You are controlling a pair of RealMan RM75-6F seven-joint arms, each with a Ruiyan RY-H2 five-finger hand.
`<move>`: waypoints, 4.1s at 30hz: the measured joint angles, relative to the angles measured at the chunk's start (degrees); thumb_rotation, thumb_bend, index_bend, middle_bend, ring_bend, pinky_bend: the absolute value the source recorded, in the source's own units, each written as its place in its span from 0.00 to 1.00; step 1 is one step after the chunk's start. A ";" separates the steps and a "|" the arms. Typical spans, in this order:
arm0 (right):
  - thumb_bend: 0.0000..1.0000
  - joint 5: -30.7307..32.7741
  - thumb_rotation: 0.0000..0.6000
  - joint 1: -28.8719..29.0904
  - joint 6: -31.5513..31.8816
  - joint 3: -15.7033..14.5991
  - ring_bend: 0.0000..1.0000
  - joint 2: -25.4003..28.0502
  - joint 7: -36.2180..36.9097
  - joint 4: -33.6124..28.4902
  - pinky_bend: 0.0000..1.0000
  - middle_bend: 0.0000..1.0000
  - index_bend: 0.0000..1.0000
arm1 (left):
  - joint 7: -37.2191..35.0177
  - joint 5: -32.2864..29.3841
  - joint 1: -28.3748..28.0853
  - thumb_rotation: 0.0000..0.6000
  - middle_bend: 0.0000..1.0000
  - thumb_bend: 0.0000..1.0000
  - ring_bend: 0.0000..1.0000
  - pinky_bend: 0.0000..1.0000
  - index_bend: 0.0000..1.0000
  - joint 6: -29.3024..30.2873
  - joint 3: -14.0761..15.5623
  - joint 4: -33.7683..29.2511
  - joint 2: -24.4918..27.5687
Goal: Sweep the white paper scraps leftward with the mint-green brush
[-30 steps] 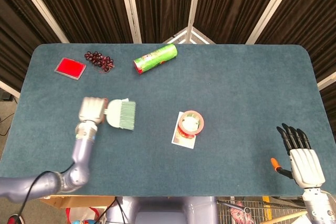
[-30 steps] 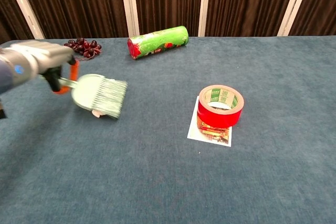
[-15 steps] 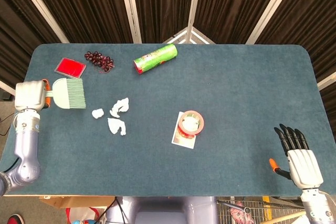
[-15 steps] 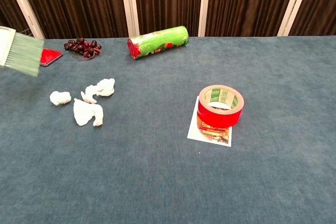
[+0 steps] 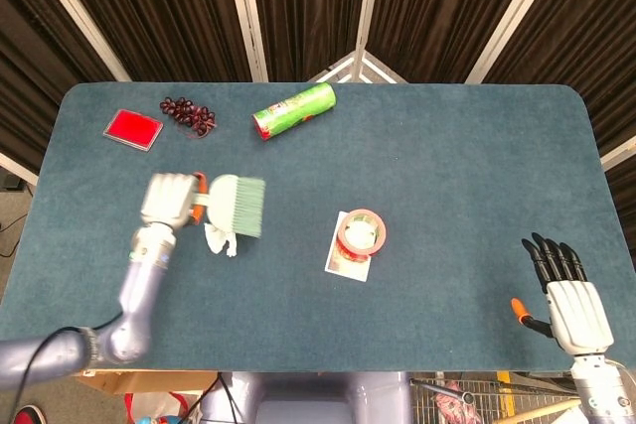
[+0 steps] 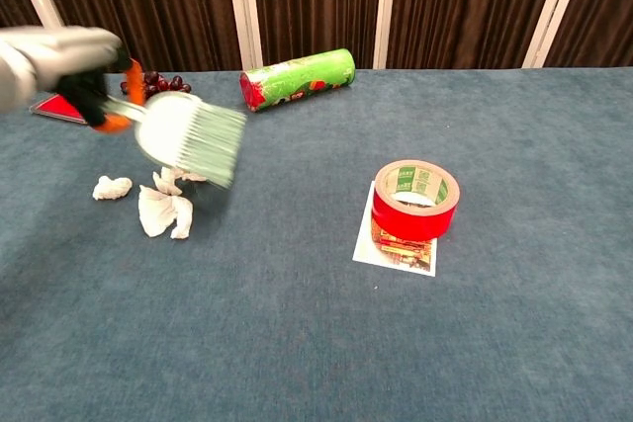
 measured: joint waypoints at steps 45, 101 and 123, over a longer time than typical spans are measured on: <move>0.32 0.14 1.00 0.65 -1.03 0.03 0.00 -0.89 -2.81 -0.29 0.00 0.00 0.00 | -12.92 5.02 6.72 1.00 1.00 0.72 1.00 1.00 0.78 -0.57 3.16 1.15 10.17; 0.32 1.79 1.00 0.61 -1.91 0.22 0.00 0.23 0.51 -0.73 0.00 0.00 0.00 | -5.17 -11.82 -3.17 1.00 1.00 0.72 1.00 1.00 0.77 -5.43 -2.17 18.19 -2.26; 0.32 -0.41 1.00 0.23 -0.63 -0.53 0.00 0.07 -1.89 -1.24 0.00 0.00 0.00 | -9.04 -16.37 7.32 1.00 1.00 0.72 1.00 1.00 0.78 -5.96 1.51 19.50 10.46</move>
